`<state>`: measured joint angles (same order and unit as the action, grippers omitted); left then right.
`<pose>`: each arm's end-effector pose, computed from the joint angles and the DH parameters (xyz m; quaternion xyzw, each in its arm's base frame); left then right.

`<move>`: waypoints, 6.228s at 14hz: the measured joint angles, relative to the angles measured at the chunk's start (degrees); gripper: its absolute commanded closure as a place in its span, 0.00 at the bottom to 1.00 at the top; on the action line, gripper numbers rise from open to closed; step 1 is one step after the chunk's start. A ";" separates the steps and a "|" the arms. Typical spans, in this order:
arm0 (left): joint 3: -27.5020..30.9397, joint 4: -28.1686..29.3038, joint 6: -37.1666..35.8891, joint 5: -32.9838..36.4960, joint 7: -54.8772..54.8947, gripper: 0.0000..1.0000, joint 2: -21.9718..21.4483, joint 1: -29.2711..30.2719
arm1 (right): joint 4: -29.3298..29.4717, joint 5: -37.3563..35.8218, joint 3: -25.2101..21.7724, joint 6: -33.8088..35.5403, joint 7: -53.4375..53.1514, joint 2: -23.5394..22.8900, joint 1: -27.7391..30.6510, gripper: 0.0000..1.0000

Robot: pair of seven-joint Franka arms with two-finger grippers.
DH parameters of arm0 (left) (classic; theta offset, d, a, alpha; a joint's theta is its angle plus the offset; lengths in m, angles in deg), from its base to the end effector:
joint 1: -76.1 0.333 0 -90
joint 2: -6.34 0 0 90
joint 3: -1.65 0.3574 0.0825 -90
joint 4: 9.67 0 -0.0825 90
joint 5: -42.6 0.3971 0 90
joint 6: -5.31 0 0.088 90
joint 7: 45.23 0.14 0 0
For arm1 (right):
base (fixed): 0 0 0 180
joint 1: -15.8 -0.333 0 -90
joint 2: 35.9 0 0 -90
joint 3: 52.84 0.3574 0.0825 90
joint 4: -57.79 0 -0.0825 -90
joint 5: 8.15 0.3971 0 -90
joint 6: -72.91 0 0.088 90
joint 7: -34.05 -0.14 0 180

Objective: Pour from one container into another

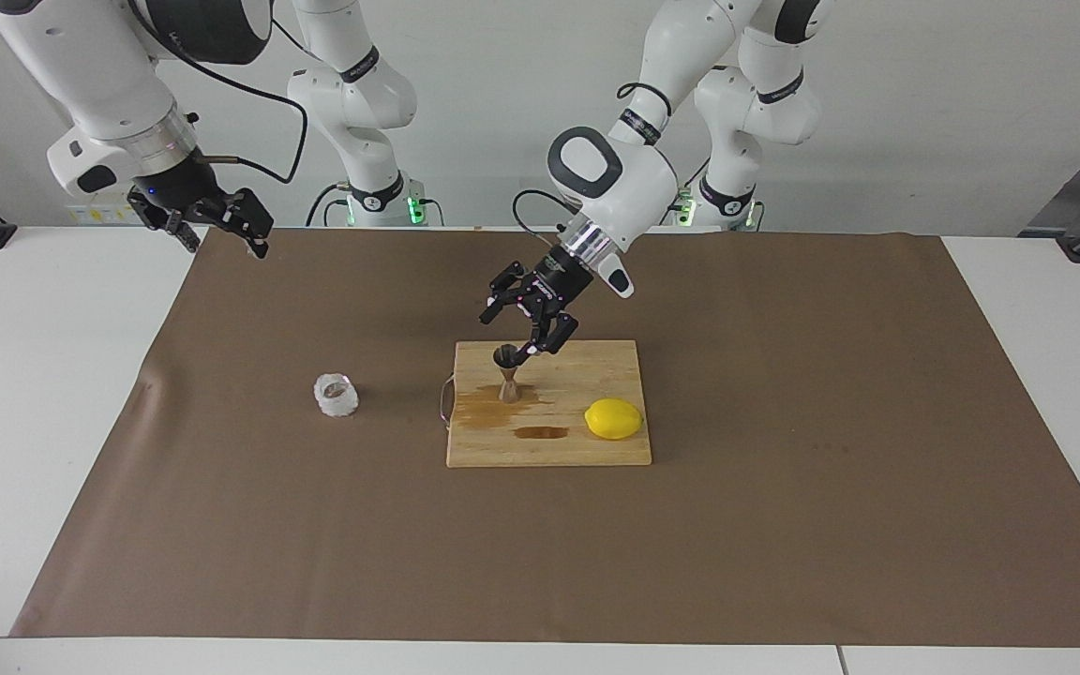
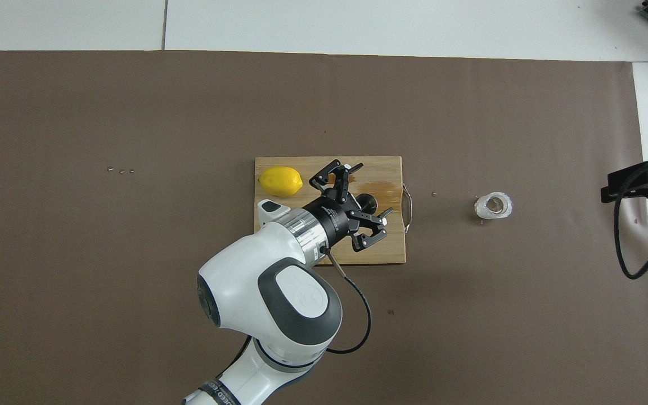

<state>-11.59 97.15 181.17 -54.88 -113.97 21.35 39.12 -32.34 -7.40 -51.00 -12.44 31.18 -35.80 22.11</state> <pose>0.4967 -0.4589 0.4316 0.4597 0.7364 -0.2066 0.4513 0.5538 -0.0413 0.6261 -0.9971 0.0637 0.0407 0.0071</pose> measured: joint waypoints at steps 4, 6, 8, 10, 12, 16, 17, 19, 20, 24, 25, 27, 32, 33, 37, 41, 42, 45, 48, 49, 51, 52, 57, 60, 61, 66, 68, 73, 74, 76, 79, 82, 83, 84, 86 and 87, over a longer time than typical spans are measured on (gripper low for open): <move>0.35 0.42 -4.85 7.93 0.26 0.00 -0.77 4.50 | 0.00 0.00 0.00 0.00 0.00 0.00 0.00 0.00; 0.52 0.79 -12.64 13.11 0.28 0.00 -1.35 9.07 | 0.00 0.00 0.00 0.00 0.00 0.00 0.00 0.00; 0.68 1.03 -20.85 18.83 0.30 0.00 -2.25 13.96 | 0.00 0.00 0.00 0.00 0.00 0.00 0.00 0.00; 0.74 2.07 -26.26 25.42 0.37 0.00 -3.83 17.36 | 0.00 0.00 0.00 0.00 0.00 0.00 0.00 0.00; 0.73 2.88 -30.61 32.32 0.36 0.00 -5.21 19.87 | 0.00 0.00 0.00 0.00 0.00 0.00 0.00 0.00; 0.75 3.10 -38.19 49.16 0.33 0.00 -7.56 23.34 | 0.00 0.00 0.00 0.00 0.00 0.00 0.00 0.00; 0.78 3.07 -40.56 53.16 0.28 0.00 -8.65 24.44 | 0.00 0.00 0.00 0.00 0.00 0.00 0.00 0.00; 0.95 3.03 -45.47 58.94 0.35 0.00 -11.33 27.39 | 0.00 0.00 0.00 0.00 0.00 0.00 0.00 0.00; 1.03 3.03 -46.95 61.60 0.43 0.00 -12.68 28.69 | 0.00 0.00 0.00 0.00 0.00 0.00 0.00 0.00; 1.12 2.73 -50.91 68.40 1.45 0.00 -16.03 31.97 | 0.00 0.00 0.00 0.00 0.00 0.00 0.00 0.00; 1.19 2.43 -51.94 68.75 3.16 0.00 -16.44 32.62 | 0.00 0.00 0.00 0.00 0.00 0.00 0.00 0.00; 1.25 2.05 -53.85 69.55 8.93 0.00 -17.04 34.07 | 0.00 0.00 0.00 0.00 0.00 0.00 0.00 0.00; 1.40 1.94 -57.32 77.77 18.73 0.00 -17.95 35.82 | 0.00 0.00 0.00 0.00 0.00 0.00 0.00 0.00; 1.41 1.93 -57.77 78.95 20.70 0.00 -17.96 36.02 | 0.00 0.00 0.00 0.00 0.00 0.00 0.00 0.00; 2.35 1.87 -60.56 84.43 32.74 0.00 -17.98 36.59 | 0.00 0.00 0.00 0.00 0.00 0.00 0.00 0.00; 5.50 0.60 -64.18 87.86 47.57 0.00 -18.02 36.62 | 0.00 0.00 0.00 0.00 0.00 0.00 0.00 0.00; 6.37 0.24 -64.57 88.48 50.19 0.00 -18.03 36.62 | 0.00 0.00 0.00 0.00 0.00 0.00 0.00 0.00; 8.66 -1.80 -67.02 88.91 56.56 0.00 -18.05 36.60 | 0.00 0.00 0.00 0.05 0.00 0.00 0.02 0.00; 10.87 -5.37 -71.46 89.04 60.84 0.00 -18.08 36.49 | 0.00 0.00 -0.12 1.44 0.05 0.01 0.13 0.00; 11.79 -6.81 -73.32 89.39 62.02 0.00 -18.10 36.17 | 0.00 0.01 -0.05 2.22 0.46 0.06 0.07 0.00; 13.34 -10.13 -77.71 90.72 63.33 0.00 -18.16 35.33 | 0.00 0.26 0.48 2.43 3.05 0.24 -0.01 0.00; 13.61 -11.60 -79.67 91.13 63.88 0.00 -18.20 35.14 | -0.01 1.12 0.69 2.43 7.11 0.30 -0.01 0.00; 13.65 -15.54 -86.80 92.84 67.77 0.00 -18.49 35.07 | -6.17 2.83 0.47 -6.18 46.89 2.18 0.83 0.00; 12.21 -16.19 -88.62 94.71 68.11 0.00 -19.40 35.42 | -15.60 3.56 0.31 -17.08 69.49 4.54 1.59 0.00; 11.66 -16.21 -89.04 94.79 68.11 0.00 -19.83 35.90 | -18.13 3.88 0.32 -20.78 74.82 4.64 1.58 0.00; 11.19 -14.75 -89.03 94.80 68.11 0.00 -21.03 36.58 | -26.90 17.94 0.25 -30.39 99.67 -0.80 4.06 0.00; 11.16 -14.37 -88.48 94.80 68.11 0.00 -21.04 36.59 | -26.99 22.65 0.18 -31.54 105.88 -4.84 5.46 0.00; 11.04 -13.66 -87.95 94.81 68.14 0.00 -21.05 36.61 | -27.17 31.82 0.10 -31.90 113.08 -9.94 6.92 0.00; 10.90 -13.43 -87.95 94.81 68.14 0.00 -21.07 36.60 | -27.28 33.09 0.11 -32.24 113.77 -10.49 6.90 0.00; 10.75 -13.24 -87.95 94.81 68.14 0.00 -21.08 36.60 | -27.77 35.92 0.13 -33.50 115.91 -12.31 6.87 0.00; 10.98 -13.19 -87.95 94.81 68.14 0.00 -21.12 36.64 | -28.17 40.98 0.13 -35.20 121.15 -16.30 6.83 0.00; 11.01 -13.16 -87.95 94.81 68.14 0.00 -21.15 36.66 | -28.16 43.15 0.49 -36.74 123.17 -18.33 6.59 0.00; 11.01 -13.15 -87.95 94.81 68.14 0.00 -21.16 36.66 | -28.16 43.17 0.59 -36.82 123.18 -18.37 6.41 0.00; 11.01 -13.14 -87.95 94.81 68.14 0.00 -21.16 36.66 | -28.16 43.17 0.60 -37.00 123.30 -18.37 6.20 0.00; 11.01 -13.11 -87.95 94.81 68.14 0.00 -21.20 36.66 | -28.53 43.17 0.60 -38.04 123.80 -18.46 6.04 0.30; 11.01 -13.10 -87.95 94.81 68.14 0.00 -21.20 36.66 | -28.92 43.17 0.60 -39.04 124.06 -18.59 6.01 0.45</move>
<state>-0.58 84.05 93.22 39.93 -45.83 0.15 75.78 -61.26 35.77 -50.40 -51.48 155.24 -54.39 28.12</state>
